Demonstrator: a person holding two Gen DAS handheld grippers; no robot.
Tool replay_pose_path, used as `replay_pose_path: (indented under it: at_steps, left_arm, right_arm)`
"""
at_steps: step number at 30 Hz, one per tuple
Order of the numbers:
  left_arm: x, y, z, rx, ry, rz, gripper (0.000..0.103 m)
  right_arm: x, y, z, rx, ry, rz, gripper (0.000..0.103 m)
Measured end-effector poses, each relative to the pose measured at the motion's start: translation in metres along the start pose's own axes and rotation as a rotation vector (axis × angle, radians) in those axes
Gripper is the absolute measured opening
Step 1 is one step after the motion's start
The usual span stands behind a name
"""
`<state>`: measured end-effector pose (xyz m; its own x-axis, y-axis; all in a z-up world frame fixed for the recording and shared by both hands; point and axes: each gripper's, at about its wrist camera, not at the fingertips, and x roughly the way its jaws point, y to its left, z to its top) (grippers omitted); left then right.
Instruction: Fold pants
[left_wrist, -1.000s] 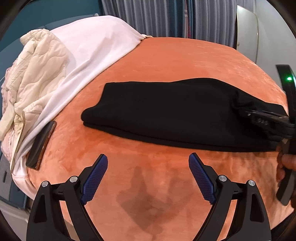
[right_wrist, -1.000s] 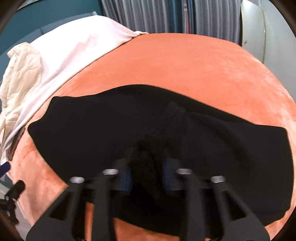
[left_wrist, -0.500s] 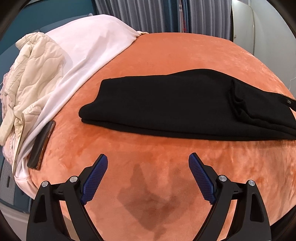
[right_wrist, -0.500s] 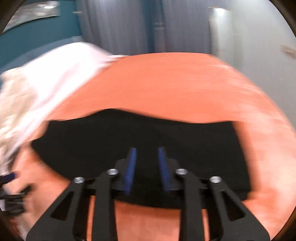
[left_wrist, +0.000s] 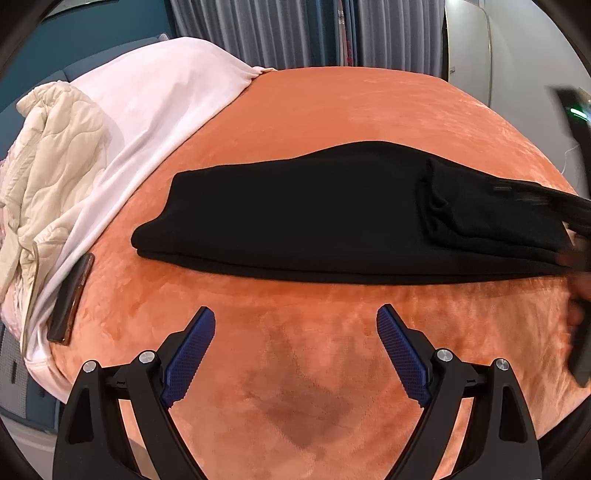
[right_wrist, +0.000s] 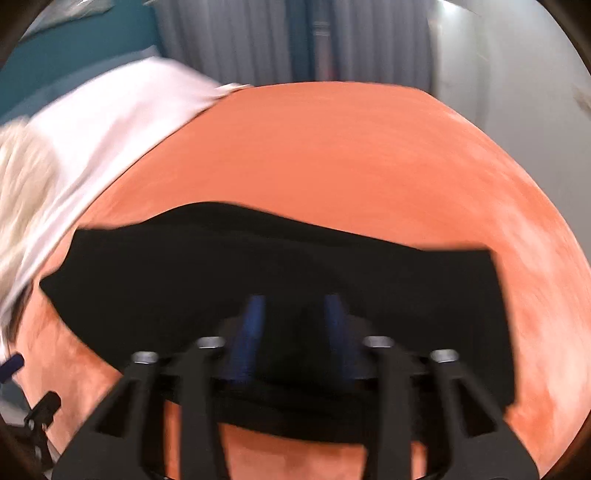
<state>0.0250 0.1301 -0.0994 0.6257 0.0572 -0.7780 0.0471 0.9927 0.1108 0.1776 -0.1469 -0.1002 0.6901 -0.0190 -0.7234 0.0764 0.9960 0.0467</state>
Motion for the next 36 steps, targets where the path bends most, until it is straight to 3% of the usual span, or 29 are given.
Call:
replay_pose_path:
  at_steps: [5, 6, 7, 11, 16, 18, 19, 20, 22, 27, 30, 32, 36]
  left_arm:
    - [-0.003, 0.004, -0.001, 0.007, -0.004, 0.016, 0.087]
    - [0.000, 0.005, -0.001, 0.005, 0.003, 0.018, 0.087]
    - [0.001, 0.007, -0.001, 0.002, 0.006, 0.017, 0.087]
    - [0.011, 0.008, -0.002, 0.001, 0.024, 0.014, 0.087]
    - [0.020, 0.006, -0.003, -0.006, 0.043, -0.002, 0.087]
    - [0.021, 0.005, -0.003, -0.006, 0.047, -0.006, 0.087]
    - [0.020, 0.004, -0.003, -0.005, 0.045, -0.008, 0.087]
    - [0.020, 0.004, -0.003, -0.004, 0.044, -0.007, 0.087]
    - [0.021, 0.006, -0.004, -0.005, 0.047, -0.006, 0.087]
    - [0.023, 0.006, -0.006, -0.010, 0.058, -0.006, 0.087]
    - [0.024, 0.007, -0.006, -0.009, 0.060, -0.001, 0.087]
    - [0.025, 0.010, -0.007, -0.012, 0.062, -0.001, 0.087]
    - [0.028, 0.015, -0.009, -0.023, 0.067, 0.005, 0.087]
  right_arm:
    - [0.045, 0.042, 0.008, -0.028, 0.044, -0.051, 0.057]
    - [0.057, 0.043, 0.008, -0.017, 0.075, -0.059, 0.054]
    - [0.068, 0.043, 0.005, -0.003, 0.101, -0.049, 0.042]
    - [0.057, 0.048, 0.006, 0.022, 0.064, -0.068, 0.021]
    - [0.057, 0.068, 0.005, -0.017, 0.071, -0.054, 0.020]
    - [0.063, 0.074, 0.001, -0.069, 0.065, -0.082, 0.025]
    - [0.060, 0.078, 0.000, -0.097, 0.052, -0.096, 0.032]
    - [0.058, 0.080, 0.000, -0.102, 0.051, -0.095, 0.047]
    - [0.049, 0.082, -0.003, -0.101, 0.043, -0.057, 0.065]
    - [0.043, 0.090, -0.023, -0.147, 0.033, -0.099, 0.066]
    - [0.046, 0.085, -0.027, -0.130, 0.029, -0.115, 0.041]
    - [0.044, 0.083, -0.018, -0.116, 0.024, -0.101, 0.014]
    - [0.029, 0.082, -0.005, -0.054, 0.003, -0.024, 0.013]
